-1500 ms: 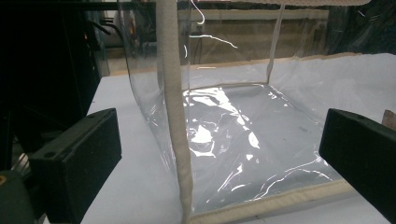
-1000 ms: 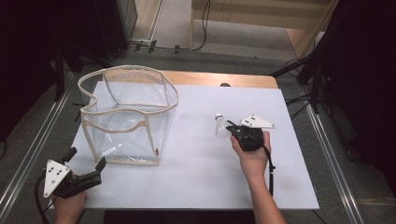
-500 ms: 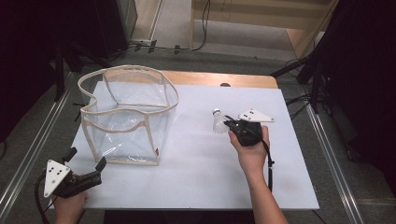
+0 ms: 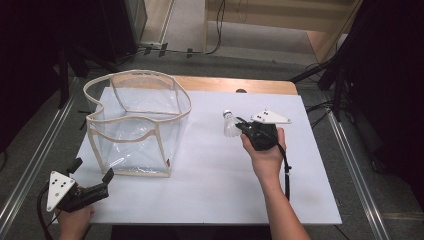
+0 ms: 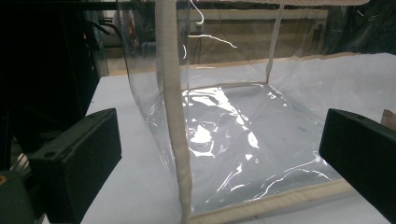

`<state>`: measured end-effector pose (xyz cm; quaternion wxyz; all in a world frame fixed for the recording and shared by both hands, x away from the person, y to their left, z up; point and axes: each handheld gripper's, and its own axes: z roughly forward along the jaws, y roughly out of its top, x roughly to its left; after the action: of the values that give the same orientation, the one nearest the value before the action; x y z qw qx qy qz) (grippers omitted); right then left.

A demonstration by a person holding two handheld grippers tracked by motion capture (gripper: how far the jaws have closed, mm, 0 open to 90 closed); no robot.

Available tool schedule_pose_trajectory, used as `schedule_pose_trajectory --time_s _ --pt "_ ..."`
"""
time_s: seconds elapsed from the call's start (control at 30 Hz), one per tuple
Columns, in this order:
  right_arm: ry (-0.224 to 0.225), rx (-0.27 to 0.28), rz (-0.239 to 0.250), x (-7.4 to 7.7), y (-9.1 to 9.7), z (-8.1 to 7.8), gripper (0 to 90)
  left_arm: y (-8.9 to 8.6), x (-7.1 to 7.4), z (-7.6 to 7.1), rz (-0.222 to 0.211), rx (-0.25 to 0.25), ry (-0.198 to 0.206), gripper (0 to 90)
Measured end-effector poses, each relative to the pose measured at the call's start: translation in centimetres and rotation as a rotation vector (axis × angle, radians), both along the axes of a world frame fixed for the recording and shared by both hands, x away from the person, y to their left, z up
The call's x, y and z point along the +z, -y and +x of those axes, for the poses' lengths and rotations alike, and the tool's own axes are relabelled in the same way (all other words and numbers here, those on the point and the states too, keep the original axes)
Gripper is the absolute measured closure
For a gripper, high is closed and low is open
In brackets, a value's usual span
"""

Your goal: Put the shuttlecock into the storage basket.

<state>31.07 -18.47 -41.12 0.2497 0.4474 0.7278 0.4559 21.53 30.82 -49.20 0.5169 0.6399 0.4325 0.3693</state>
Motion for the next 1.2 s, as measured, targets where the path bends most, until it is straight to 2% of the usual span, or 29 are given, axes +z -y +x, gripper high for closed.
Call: schedule_pose_trajectory --time_s 1.2 --pt "0.031 0.044 0.019 3.5 -2.4 1.4 86.7 0.0 0.0 0.0 0.001 -0.002 0.000 0.0"
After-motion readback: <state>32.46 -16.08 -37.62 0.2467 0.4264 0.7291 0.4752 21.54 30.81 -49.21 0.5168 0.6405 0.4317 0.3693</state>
